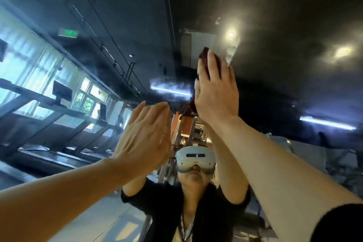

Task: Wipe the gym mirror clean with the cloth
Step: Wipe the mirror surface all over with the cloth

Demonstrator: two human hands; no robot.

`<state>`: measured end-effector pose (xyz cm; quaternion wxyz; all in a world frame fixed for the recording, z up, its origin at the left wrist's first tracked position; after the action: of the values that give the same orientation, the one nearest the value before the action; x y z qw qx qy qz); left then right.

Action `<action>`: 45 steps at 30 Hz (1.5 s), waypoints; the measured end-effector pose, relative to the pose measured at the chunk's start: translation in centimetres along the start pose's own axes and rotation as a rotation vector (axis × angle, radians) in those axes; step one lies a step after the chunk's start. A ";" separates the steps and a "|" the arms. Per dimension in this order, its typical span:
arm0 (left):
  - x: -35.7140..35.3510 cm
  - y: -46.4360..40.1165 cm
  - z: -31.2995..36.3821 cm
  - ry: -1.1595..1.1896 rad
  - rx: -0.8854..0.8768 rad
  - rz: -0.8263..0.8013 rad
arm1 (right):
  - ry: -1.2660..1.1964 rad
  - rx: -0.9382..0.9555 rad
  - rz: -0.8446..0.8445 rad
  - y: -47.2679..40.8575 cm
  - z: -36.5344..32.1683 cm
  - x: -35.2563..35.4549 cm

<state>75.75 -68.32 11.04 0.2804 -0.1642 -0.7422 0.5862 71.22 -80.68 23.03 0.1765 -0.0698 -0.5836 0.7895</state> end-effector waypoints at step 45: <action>-4.9 2.0 20.4 -0.080 -0.499 -0.080 | 0.115 -0.107 -0.100 17.1 15.3 0.6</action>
<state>67.04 -86.53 4.79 0.2248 -0.1755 -0.8803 0.3790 62.39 -98.59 11.66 0.2449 -0.0953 -0.6164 0.7423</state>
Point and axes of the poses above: each hand's wrist, its own y-axis away from the middle knuckle, its own x-axis out of the back of the hand, z = x × y, the point moved 6 cm from there along -y, towards the middle knuckle, and after that the axes turned 9 degrees about -z, right-handed, at the moved point
